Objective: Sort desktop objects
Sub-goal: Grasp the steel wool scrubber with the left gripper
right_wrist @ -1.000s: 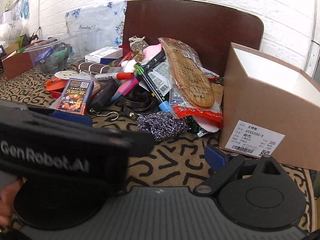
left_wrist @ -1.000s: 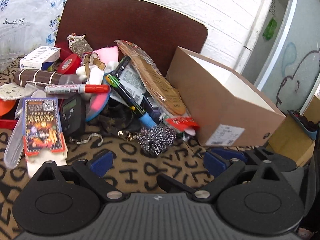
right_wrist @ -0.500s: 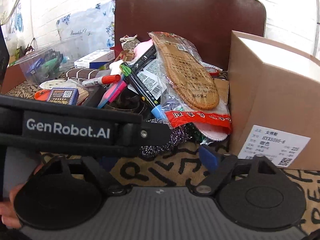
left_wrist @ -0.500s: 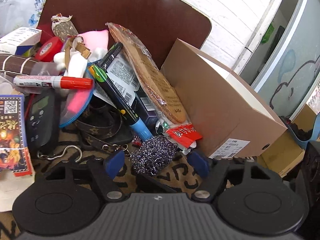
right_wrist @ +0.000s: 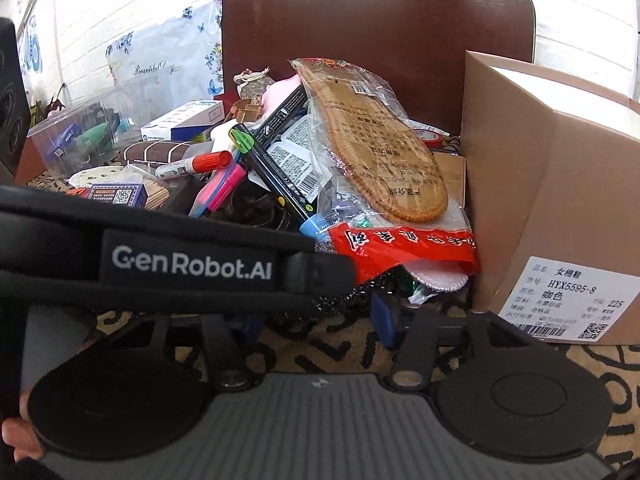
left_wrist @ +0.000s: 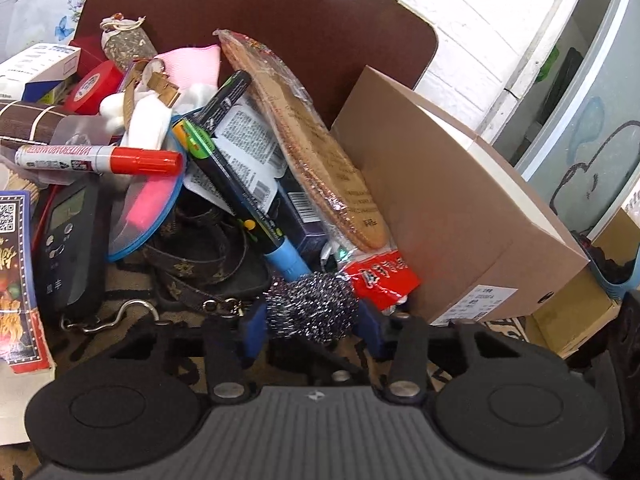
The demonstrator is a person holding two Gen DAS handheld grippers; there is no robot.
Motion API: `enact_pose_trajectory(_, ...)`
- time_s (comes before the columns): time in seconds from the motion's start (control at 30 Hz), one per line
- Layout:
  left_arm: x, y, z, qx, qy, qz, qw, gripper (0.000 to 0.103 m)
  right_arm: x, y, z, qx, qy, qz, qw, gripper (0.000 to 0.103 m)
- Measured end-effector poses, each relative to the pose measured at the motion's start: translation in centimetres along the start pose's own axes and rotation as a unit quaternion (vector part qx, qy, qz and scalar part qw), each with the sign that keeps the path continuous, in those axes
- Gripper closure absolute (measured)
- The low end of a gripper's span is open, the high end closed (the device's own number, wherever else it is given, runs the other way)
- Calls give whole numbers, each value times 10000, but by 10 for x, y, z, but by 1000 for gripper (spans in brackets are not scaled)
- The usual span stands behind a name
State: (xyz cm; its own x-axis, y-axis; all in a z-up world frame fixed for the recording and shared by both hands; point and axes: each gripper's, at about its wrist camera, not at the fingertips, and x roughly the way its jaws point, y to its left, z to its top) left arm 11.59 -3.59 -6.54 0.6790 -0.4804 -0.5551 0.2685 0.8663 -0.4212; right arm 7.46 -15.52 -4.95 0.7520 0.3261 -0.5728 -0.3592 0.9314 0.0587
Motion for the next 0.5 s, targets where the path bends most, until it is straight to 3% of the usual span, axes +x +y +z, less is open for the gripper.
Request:
enact_pose_trajectory(0.3, -8, 1, -3, -17, 72, -1, 10000, 71, -7, 3, -2, -101, 13, -8, 9999, 69)
enact_pose_trajectory(0.5, -25, 1, -12, -23, 251, -117, 9996, 72, -22, 8, -7, -193, 195, 111, 9996, 74)
